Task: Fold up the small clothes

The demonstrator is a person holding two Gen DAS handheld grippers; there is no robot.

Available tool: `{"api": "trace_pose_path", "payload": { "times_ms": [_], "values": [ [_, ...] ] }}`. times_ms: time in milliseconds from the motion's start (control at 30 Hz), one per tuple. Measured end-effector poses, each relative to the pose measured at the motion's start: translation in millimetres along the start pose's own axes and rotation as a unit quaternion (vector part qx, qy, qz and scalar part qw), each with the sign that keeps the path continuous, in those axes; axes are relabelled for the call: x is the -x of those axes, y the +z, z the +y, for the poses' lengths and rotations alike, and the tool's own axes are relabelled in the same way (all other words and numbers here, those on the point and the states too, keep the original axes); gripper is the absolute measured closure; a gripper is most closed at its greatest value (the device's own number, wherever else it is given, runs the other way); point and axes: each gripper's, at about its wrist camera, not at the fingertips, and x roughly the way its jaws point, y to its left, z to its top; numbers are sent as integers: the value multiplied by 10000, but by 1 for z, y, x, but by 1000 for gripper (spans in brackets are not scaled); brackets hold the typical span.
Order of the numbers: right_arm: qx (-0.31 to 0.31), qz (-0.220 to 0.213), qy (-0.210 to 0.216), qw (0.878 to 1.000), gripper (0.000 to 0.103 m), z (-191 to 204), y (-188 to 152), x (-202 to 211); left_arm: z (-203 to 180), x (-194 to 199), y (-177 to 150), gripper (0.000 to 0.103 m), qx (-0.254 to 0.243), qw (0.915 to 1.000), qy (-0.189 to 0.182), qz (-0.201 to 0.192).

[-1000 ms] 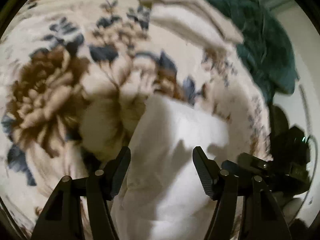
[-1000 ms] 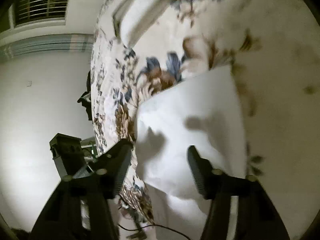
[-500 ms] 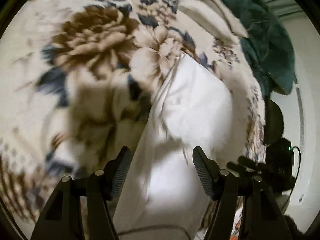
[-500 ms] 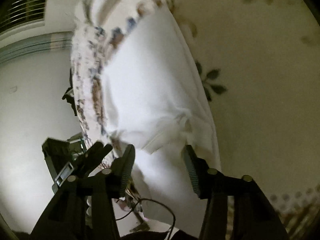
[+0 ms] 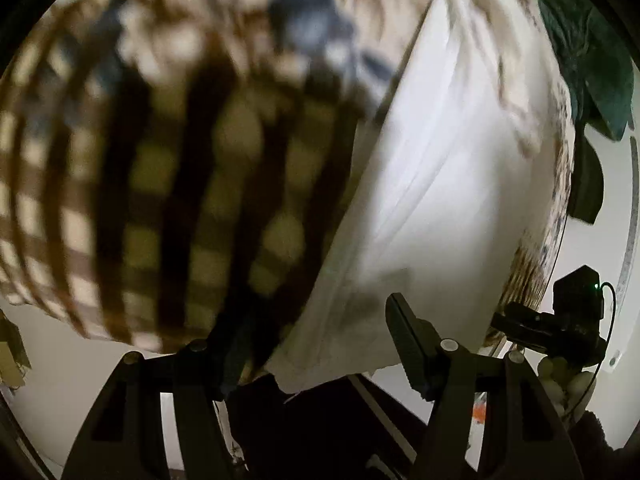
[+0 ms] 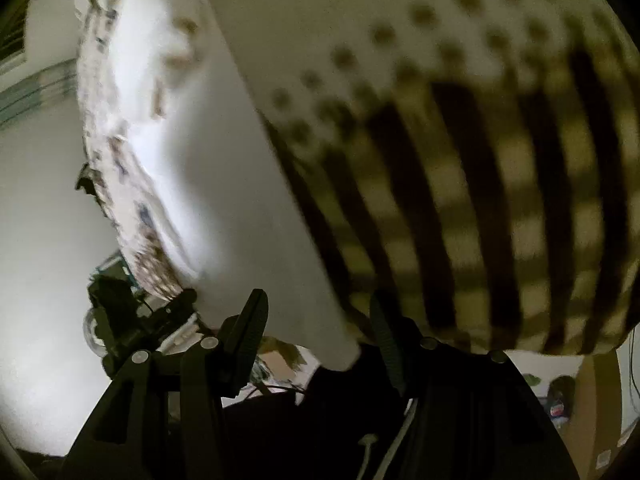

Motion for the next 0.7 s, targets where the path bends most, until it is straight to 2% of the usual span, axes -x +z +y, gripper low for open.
{"api": "trace_pose_path", "payload": {
  "times_ms": [100, 233, 300, 333, 367, 400, 433, 467, 700],
  "values": [
    [12, 73, -113, 9999, 48, -9, -5, -18, -5, -10, -1, 41, -11, 10000, -10, -5],
    [0, 111, -47, 9999, 48, -7, -8, -32, -9, -5, -8, 44, -14, 9997, -97, -245],
    [-4, 99, -38, 9999, 48, -2, -9, -34, -10, -3, -13, 78, 18, 9991, -130, -408],
    [22, 87, -21, 10000, 55, 0, -11, -36, -9, 0, -15, 82, 50, 9988, -142, -474],
    [71, 66, -7, 10000, 78, 3, -13, -37, -11, 1, -18, 90, 79, 9984, -162, -528],
    [116, 79, -20, 9999, 89, 6, -15, -39, -9, 4, -20, 94, 139, 9980, -183, -594],
    [111, 94, -3, 9999, 95, 9, -17, -41, -7, 7, -22, 95, 217, 9974, -238, -640],
    [100, 42, 49, 9999, 99, 11, -20, -40, -6, 10, -25, 96, 300, 9968, -318, -668],
    [17, -149, 529, 9985, 99, 27, -36, -10, -14, 53, -32, 100, 516, 9915, -824, -861]
  ]
}}
